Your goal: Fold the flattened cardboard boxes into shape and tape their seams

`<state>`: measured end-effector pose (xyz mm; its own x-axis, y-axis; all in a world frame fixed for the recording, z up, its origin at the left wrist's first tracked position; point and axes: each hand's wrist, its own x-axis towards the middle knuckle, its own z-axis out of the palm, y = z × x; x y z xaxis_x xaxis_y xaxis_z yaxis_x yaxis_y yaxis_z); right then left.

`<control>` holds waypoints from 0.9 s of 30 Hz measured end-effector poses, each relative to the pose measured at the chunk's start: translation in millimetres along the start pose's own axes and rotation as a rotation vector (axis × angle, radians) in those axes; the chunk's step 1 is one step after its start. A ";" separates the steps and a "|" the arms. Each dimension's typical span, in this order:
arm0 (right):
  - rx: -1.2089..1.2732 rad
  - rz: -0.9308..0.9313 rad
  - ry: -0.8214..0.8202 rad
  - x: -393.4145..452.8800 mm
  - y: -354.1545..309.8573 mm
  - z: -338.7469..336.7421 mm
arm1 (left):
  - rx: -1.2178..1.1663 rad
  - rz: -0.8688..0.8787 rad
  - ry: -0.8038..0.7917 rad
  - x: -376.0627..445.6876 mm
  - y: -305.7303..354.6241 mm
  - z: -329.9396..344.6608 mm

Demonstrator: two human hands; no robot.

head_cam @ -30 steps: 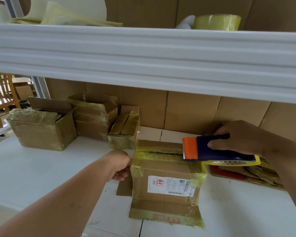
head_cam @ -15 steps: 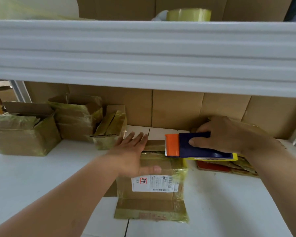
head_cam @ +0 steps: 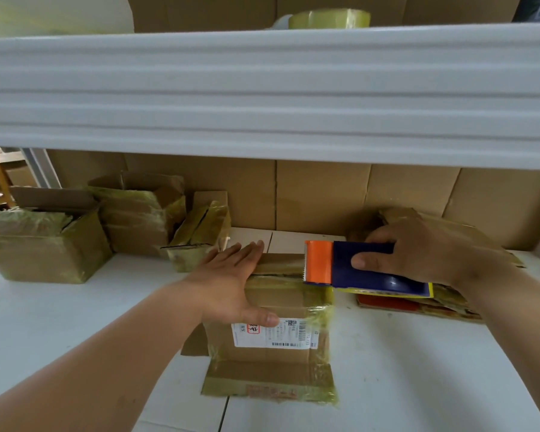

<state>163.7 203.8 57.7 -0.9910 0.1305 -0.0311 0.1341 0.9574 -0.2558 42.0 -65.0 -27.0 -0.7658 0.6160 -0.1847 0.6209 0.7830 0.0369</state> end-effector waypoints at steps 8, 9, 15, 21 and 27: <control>0.002 0.097 0.034 -4.4 57.4 -8.4 | 0.022 -0.022 -0.029 -2.8 -5.5 -1.4; -0.008 0.095 0.031 -4.8 69.2 -7.2 | 0.030 -0.017 -0.031 -2.3 -5.0 -1.1; -0.121 0.096 0.025 -1.5 83.5 4.3 | 0.041 0.012 -0.061 -3.5 2.1 -3.7; -0.110 0.106 -0.097 3.2 62.0 10.6 | 0.042 0.004 -0.078 -6.9 7.4 -6.9; -0.186 0.018 -0.135 19.9 48.1 23.9 | 0.028 0.025 -0.052 -8.6 4.8 -4.4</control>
<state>150.4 246.4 21.7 -0.9782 0.1243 -0.1662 0.1377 0.9879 -0.0718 50.8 -66.1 -21.0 -0.7406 0.6295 -0.2350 0.6449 0.7641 0.0145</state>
